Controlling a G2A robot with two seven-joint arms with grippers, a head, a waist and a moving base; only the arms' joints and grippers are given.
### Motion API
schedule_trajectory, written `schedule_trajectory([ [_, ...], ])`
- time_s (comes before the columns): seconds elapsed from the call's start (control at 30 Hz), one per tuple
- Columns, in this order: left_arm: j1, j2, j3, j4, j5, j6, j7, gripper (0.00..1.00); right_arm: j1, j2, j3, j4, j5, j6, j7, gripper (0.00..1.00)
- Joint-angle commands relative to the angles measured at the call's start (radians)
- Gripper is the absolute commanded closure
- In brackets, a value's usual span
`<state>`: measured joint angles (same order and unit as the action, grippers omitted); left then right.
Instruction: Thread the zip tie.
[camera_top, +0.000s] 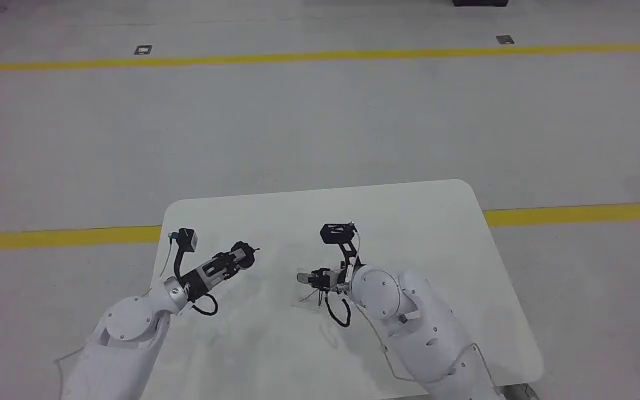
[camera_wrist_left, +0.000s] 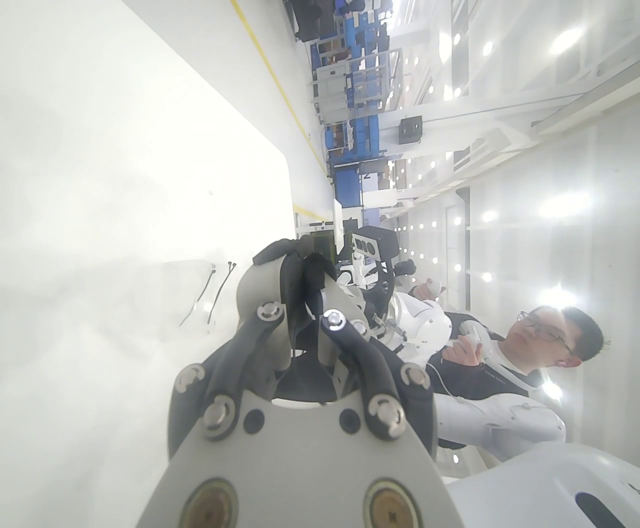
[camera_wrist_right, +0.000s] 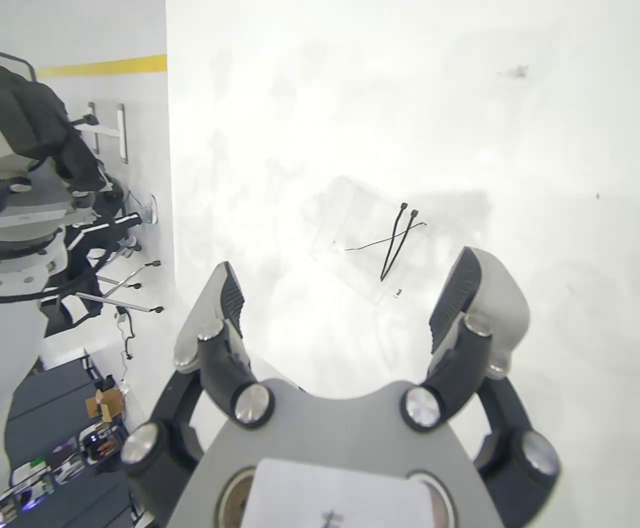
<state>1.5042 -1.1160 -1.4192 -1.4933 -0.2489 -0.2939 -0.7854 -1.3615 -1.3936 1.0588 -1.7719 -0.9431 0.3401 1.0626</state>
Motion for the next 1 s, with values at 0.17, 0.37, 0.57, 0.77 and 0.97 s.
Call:
schedule_trajectory([
  [0.17, 0.000, 0.000, 0.000, 0.000, 0.000, 0.000, 0.000, 1.00, 0.019, -0.064, -0.017, 0.062, -0.084, 0.000, 0.033, 0.00],
  [0.37, 0.000, 0.000, 0.001, -0.002, 0.002, 0.004, 0.012, 1.00, 0.011, -0.126, 0.002, 0.083, -0.164, 0.000, 0.065, 0.00],
  [0.57, 0.008, 0.016, -0.062, -0.001, 0.011, 0.000, -0.010, 1.00, -0.009, -0.175, 0.028, 0.081, -0.224, 0.000, 0.092, 0.00],
  [0.77, 0.024, 0.032, -0.122, 0.003, 0.000, 0.006, -0.038, 1.00, -0.009, -0.175, 0.028, 0.081, -0.224, 0.000, 0.092, 0.00],
  [0.97, 0.029, 0.034, -0.124, 0.003, -0.004, 0.002, -0.045, 1.00, -0.013, -0.175, 0.011, 0.105, -0.226, -0.010, 0.046, 0.00],
])
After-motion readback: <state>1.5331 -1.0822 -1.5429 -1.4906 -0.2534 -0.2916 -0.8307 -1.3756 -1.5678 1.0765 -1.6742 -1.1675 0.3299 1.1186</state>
